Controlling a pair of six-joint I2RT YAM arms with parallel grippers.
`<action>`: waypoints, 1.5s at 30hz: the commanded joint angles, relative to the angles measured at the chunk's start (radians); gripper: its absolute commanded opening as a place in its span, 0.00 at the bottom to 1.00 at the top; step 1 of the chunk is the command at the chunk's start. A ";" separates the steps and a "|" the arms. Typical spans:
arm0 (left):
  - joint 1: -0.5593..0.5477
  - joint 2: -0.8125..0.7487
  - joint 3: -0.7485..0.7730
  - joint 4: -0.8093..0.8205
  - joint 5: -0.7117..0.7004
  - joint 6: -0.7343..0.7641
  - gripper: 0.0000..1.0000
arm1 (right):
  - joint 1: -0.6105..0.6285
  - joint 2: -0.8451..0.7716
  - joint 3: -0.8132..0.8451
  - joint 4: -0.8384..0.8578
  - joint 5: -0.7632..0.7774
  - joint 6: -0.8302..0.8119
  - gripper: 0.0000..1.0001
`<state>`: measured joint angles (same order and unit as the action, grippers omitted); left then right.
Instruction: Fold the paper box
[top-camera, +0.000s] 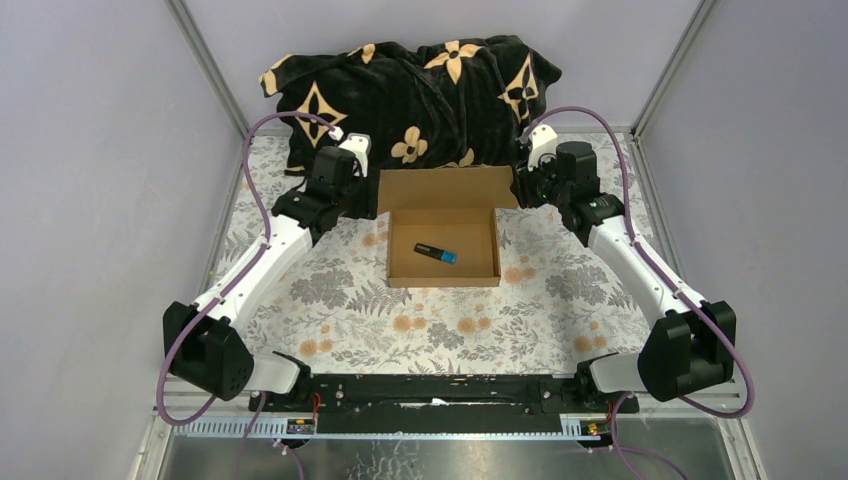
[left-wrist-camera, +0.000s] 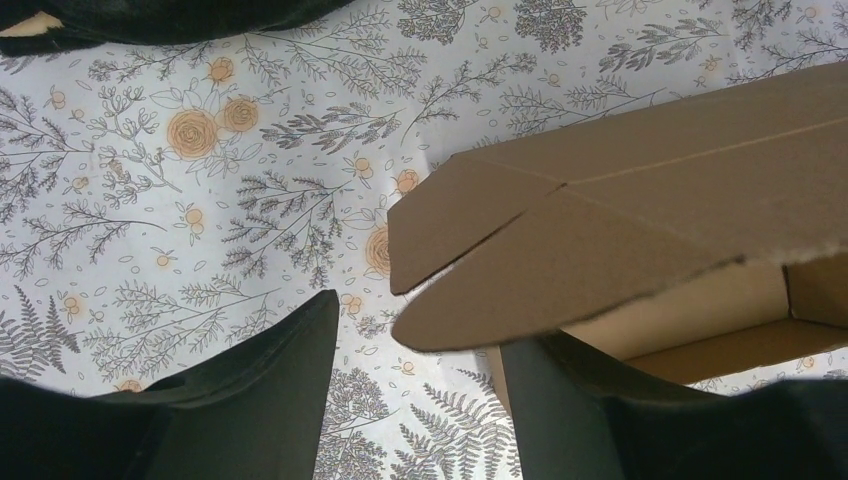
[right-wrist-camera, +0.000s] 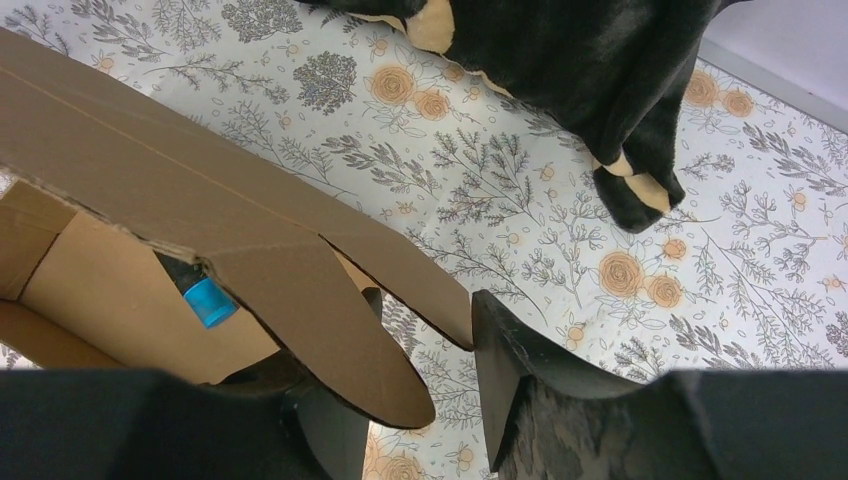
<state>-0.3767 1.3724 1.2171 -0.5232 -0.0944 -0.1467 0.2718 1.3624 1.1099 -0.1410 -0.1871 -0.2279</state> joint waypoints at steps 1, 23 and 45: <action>0.010 0.000 0.036 0.052 0.021 0.010 0.64 | -0.006 -0.042 0.052 0.033 -0.032 0.008 0.45; 0.015 0.036 0.063 0.057 0.053 0.011 0.38 | -0.006 -0.012 0.083 0.023 -0.086 0.035 0.30; 0.165 -0.039 -0.013 0.160 0.121 0.081 0.79 | -0.007 -0.006 0.082 0.008 -0.087 0.019 0.31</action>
<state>-0.2600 1.3182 1.1896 -0.4377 -0.0559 -0.1188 0.2699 1.3605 1.1473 -0.1455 -0.2535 -0.2050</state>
